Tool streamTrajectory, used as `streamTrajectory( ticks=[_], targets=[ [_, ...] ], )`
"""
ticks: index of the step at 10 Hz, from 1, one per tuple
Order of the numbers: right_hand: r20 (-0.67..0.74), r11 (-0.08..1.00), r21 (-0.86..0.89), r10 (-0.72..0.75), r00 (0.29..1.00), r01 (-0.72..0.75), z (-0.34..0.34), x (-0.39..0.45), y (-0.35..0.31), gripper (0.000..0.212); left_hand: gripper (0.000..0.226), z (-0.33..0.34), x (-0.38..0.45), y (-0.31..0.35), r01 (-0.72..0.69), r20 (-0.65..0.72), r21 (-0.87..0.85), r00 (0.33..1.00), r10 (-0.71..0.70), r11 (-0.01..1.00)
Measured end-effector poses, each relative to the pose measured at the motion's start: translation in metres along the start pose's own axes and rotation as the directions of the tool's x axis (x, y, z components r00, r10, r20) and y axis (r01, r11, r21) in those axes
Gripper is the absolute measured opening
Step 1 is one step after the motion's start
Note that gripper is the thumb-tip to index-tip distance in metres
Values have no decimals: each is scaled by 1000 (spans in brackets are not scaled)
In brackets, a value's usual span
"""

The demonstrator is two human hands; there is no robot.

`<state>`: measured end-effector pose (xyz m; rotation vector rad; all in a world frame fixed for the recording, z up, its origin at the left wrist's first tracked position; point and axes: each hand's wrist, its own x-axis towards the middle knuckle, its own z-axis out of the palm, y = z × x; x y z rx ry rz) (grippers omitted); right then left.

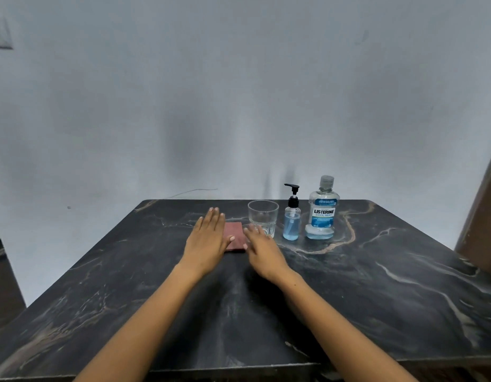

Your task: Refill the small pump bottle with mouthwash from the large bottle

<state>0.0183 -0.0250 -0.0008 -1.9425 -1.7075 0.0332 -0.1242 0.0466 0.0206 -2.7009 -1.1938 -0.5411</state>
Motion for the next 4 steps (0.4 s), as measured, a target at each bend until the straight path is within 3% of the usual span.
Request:
streamTrajectory(
  ticks=[1,2,4],
  targets=[
    [-257,997,-67,-39,966,22,-28,-35,6,51,61,-20,-18,32,2,-188,-89,982,-19,996],
    [-464,989,-147,-72,883,4,-55,-65,8,53,60,-37,-33,62,-47,-350,-149,937,-9,988],
    [-657,990,-127,-135,742,67,-86,-90,7,57,61,-47,-51,102,-96,-495,-195,869,-13,976]
  ],
)
